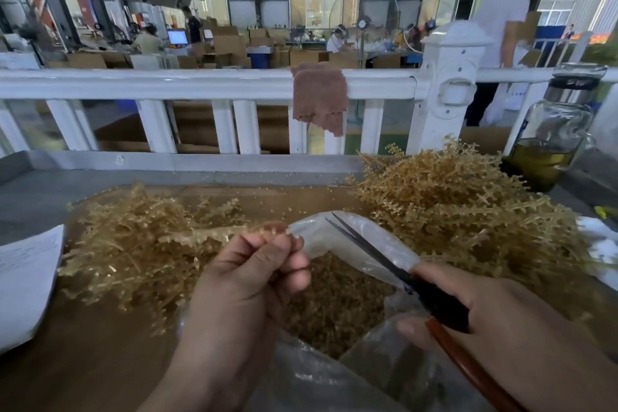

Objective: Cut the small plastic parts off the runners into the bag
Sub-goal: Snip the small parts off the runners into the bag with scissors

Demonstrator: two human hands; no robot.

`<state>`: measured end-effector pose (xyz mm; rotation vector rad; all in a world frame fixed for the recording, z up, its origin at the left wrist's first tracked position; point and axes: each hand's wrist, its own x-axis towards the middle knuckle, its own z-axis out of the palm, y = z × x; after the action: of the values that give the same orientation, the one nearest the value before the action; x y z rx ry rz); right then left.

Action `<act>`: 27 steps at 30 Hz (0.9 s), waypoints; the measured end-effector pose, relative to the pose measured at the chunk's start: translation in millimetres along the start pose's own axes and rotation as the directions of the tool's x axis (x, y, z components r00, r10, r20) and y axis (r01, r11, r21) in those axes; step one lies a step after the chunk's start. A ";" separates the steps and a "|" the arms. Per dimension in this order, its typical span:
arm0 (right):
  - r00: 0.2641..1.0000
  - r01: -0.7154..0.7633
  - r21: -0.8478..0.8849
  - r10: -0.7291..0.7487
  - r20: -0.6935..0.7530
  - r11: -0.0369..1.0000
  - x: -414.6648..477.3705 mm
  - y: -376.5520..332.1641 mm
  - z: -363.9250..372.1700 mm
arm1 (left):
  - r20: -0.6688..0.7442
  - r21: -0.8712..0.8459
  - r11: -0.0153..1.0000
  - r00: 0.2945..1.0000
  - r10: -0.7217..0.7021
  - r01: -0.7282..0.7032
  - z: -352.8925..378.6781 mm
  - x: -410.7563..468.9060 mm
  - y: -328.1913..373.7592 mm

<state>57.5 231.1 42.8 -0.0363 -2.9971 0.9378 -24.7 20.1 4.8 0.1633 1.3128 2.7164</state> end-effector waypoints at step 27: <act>0.993 0.107 -0.158 -0.113 -0.027 0.982 -6.6 -10.9 19.5 | 0.011 0.221 0.943 0.968 0.252 -0.248 -9.7 -5.1 -4.3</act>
<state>63.8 210.9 33.1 0.1107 -2.9960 0.6835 -20.8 14.5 -4.8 0.3507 1.7062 2.7675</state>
